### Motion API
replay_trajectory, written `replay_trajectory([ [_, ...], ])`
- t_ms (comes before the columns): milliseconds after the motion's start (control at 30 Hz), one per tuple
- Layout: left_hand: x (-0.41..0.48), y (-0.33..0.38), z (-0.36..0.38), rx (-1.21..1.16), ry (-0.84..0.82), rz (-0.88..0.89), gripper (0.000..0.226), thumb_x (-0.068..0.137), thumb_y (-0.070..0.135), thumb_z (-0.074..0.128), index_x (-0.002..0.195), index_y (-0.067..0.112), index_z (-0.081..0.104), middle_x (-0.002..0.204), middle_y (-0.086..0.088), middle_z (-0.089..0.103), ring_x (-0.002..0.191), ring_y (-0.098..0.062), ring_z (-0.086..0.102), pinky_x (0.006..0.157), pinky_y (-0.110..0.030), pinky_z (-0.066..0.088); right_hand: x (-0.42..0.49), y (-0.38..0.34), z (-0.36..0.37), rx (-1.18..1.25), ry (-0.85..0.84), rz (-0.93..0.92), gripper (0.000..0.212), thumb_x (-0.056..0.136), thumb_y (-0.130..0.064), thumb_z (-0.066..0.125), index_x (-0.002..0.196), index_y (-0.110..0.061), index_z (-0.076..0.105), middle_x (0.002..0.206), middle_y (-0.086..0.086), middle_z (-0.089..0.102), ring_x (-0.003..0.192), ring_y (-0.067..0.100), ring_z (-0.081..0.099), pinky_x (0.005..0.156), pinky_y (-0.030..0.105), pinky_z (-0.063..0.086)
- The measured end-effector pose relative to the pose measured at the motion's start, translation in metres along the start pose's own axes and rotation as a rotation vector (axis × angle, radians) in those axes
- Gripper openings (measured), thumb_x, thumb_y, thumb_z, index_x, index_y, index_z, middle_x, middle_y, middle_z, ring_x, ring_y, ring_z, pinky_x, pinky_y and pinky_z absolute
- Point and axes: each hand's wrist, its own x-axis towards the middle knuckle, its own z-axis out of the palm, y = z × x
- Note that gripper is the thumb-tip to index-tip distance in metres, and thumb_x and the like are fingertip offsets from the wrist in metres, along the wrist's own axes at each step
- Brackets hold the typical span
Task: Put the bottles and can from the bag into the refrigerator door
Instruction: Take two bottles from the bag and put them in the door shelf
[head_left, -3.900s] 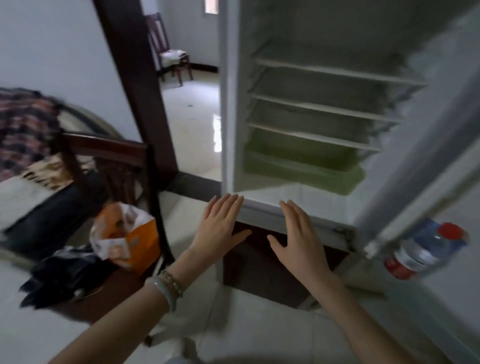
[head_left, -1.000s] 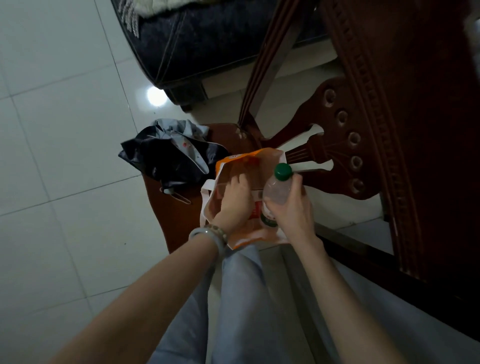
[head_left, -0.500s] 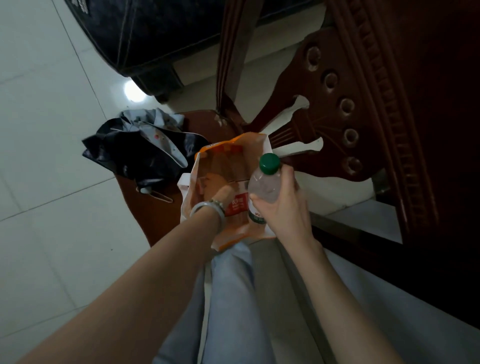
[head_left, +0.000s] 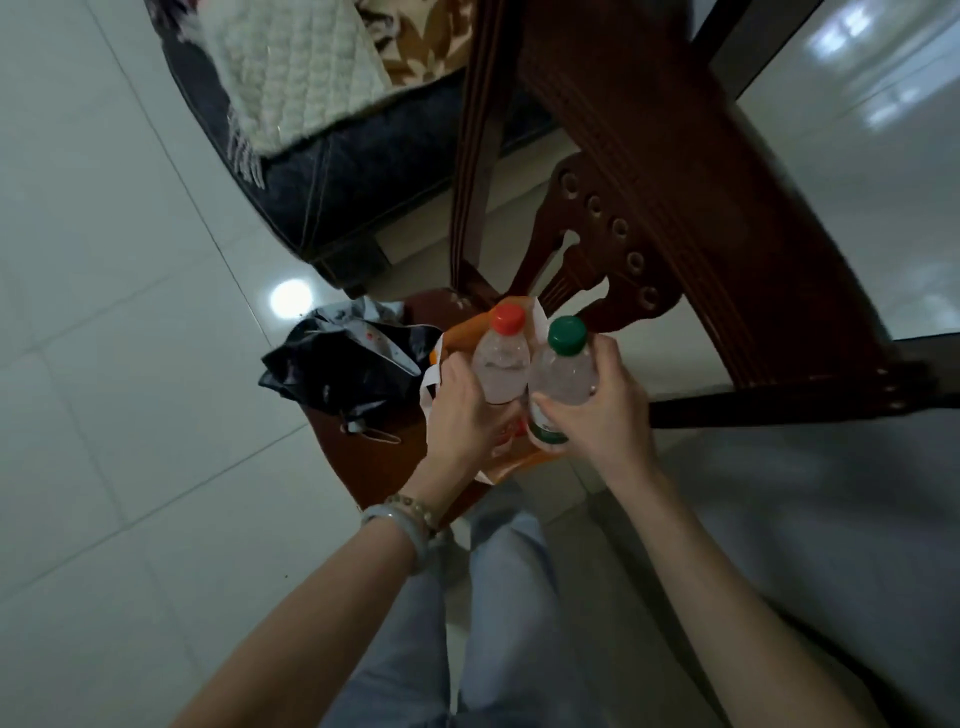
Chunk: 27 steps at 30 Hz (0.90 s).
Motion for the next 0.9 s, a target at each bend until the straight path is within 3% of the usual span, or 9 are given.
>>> replay_trajectory([
  [100, -0.026, 0.017, -0.038, -0.027, 0.055, 0.104, 0.062, 0.072, 0.04, 0.075, 0.114, 0.011, 0.039, 0.098, 0.004, 0.042, 0.084, -0.014, 0.051, 0.061, -0.028, 0.036, -0.03, -0.022, -0.011, 0.04, 0.08, -0.031, 0.067, 0.062, -0.022, 0.084, 0.116, -0.017, 0.046, 0.115, 0.002, 0.061, 0.107, 0.017, 0.055, 0.085, 0.039, 0.051],
  [167, -0.046, 0.024, -0.062, 0.015, 0.063, 0.182, 0.062, 0.072, 0.04, 0.076, 0.111, 0.008, 0.04, 0.098, -0.002, 0.047, 0.081, -0.018, 0.053, 0.057, -0.029, 0.035, -0.053, -0.036, -0.015, 0.074, 0.141, -0.037, 0.067, 0.062, -0.021, 0.084, 0.117, -0.017, 0.046, 0.115, -0.001, 0.06, 0.106, 0.01, 0.053, 0.086, 0.038, 0.051],
  [333, -0.096, 0.022, -0.114, 0.142, 0.05, 0.383, 0.068, 0.07, 0.049, 0.075, 0.114, 0.009, 0.043, 0.104, -0.002, 0.051, 0.081, -0.014, 0.053, 0.056, -0.031, 0.04, -0.123, -0.065, -0.017, 0.18, 0.287, -0.061, 0.073, 0.063, -0.022, 0.084, 0.123, -0.018, 0.043, 0.118, -0.003, 0.058, 0.107, 0.006, 0.053, 0.088, 0.038, 0.053],
  [533, -0.162, 0.016, -0.148, 0.109, -0.016, 0.542, 0.071, 0.064, 0.053, 0.076, 0.114, 0.015, 0.043, 0.103, 0.0, 0.056, 0.086, -0.017, 0.06, 0.065, -0.037, 0.051, -0.214, -0.081, -0.023, 0.195, 0.452, -0.075, 0.075, 0.063, -0.022, 0.083, 0.126, -0.017, 0.044, 0.123, 0.001, 0.059, 0.113, 0.01, 0.056, 0.089, 0.039, 0.053],
  [667, -0.197, 0.027, -0.14, 0.09, -0.098, 0.755, 0.074, 0.066, 0.053, 0.076, 0.12, 0.016, 0.043, 0.109, 0.004, 0.055, 0.09, -0.016, 0.061, 0.067, -0.037, 0.053, -0.282, -0.077, -0.041, 0.208, 0.611, -0.016, 0.071, 0.063, -0.019, 0.084, 0.124, -0.02, 0.046, 0.116, -0.006, 0.059, 0.108, 0.007, 0.056, 0.09, 0.032, 0.052],
  [767, -0.224, 0.047, -0.12, 0.086, -0.187, 0.882, 0.064, 0.067, 0.048, 0.078, 0.112, 0.017, 0.046, 0.097, 0.008, 0.052, 0.087, -0.019, 0.061, 0.067, -0.036, 0.052, -0.334, -0.061, -0.056, 0.248, 0.721, 0.064, 0.07, 0.064, -0.02, 0.084, 0.123, -0.023, 0.046, 0.112, -0.008, 0.059, 0.104, 0.009, 0.059, 0.086, 0.035, 0.054],
  [900, -0.274, 0.077, -0.084, 0.029, -0.409, 0.986, 0.066, 0.065, 0.045, 0.08, 0.113, 0.025, 0.041, 0.106, 0.005, 0.062, 0.094, -0.017, 0.063, 0.07, -0.043, 0.056, -0.412, -0.034, -0.076, 0.224, 0.883, 0.186, 0.066, 0.062, -0.024, 0.085, 0.118, -0.02, 0.05, 0.112, -0.004, 0.064, 0.103, 0.01, 0.059, 0.085, 0.037, 0.054],
])
